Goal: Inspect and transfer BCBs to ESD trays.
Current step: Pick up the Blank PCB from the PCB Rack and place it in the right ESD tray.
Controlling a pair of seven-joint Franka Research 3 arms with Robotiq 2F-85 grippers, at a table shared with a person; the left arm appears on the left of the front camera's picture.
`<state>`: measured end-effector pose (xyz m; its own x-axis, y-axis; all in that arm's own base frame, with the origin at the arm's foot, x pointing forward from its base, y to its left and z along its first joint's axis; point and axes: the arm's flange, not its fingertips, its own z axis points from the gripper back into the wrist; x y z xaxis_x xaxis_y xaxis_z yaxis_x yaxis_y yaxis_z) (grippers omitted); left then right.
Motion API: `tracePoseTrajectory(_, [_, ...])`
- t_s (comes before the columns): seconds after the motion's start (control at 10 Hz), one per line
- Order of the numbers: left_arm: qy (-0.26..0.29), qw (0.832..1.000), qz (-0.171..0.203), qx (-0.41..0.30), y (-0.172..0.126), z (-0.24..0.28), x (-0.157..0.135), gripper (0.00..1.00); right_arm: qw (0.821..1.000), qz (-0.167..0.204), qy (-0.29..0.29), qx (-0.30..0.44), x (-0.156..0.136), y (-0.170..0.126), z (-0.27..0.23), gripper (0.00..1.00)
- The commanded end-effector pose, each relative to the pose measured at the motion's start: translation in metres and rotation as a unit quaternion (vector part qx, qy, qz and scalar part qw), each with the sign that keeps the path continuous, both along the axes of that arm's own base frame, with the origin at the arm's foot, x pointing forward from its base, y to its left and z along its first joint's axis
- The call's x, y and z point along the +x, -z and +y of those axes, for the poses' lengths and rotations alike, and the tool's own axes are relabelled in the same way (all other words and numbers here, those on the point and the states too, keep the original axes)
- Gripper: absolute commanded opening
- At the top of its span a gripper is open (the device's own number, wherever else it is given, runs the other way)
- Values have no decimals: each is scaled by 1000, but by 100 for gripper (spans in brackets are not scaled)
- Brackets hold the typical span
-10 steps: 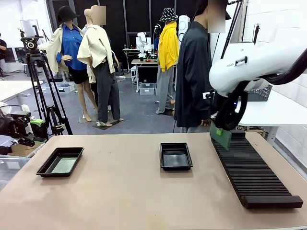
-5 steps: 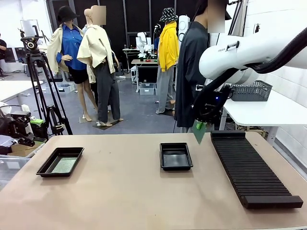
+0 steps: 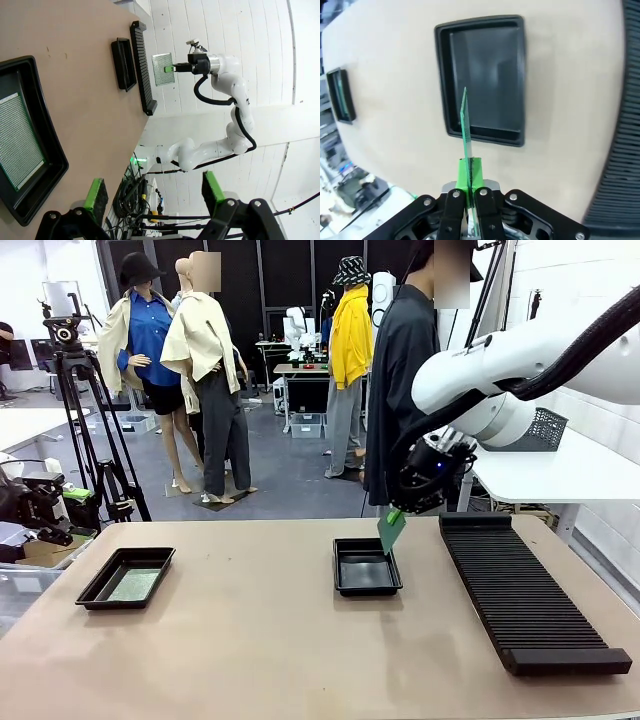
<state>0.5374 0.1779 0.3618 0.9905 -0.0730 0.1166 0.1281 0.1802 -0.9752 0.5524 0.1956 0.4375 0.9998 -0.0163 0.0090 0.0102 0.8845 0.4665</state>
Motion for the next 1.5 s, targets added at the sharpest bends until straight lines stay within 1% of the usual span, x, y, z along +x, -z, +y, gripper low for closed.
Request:
tracePoseTrajectory(0.0, [2, 1000, -1, 5, -1, -1, -1, 100, 999, -1, -12, 50, 13, 16, -7, 0])
tracePoseTrajectory(0.1, [2, 1000, -1, 5, -1, -1, -1, 100, 998, -3, -22, 58, 19, 26, -7, 0])
tracePoseTrajectory(0.2, [2, 1000, -1, 5, -1, -1, -1, 100, 997, -13, -27, 70, 24, 36, -6, 0])
tracePoseTrajectory(0.4, [2, 1000, -1, 5, -1, -1, -1, 100, 996, -18, -30, 84, 33, 53, -3, 0])
tracePoseTrajectory(0.6, [2, 1000, -1, 5, -1, -1, -1, 100, 995, -33, -30, 93, 42, 68, 1, 0])
tracePoseTrajectory(0.7, [2, 1000, -1, 5, -1, -1, -1, 100, 995, -25, -29, 95, 46, 76, 3, 0])
tracePoseTrajectory(1.0, [2, 1000, -1, 5, -1, -1, -1, 100, 995, -20, -21, 97, 57, 97, 17, 0])
tracePoseTrajectory(1.4, [2, 1000, -1, 5, -1, -1, -1, 100, 994, -15, -15, 105, 60, 112, 27, 0])
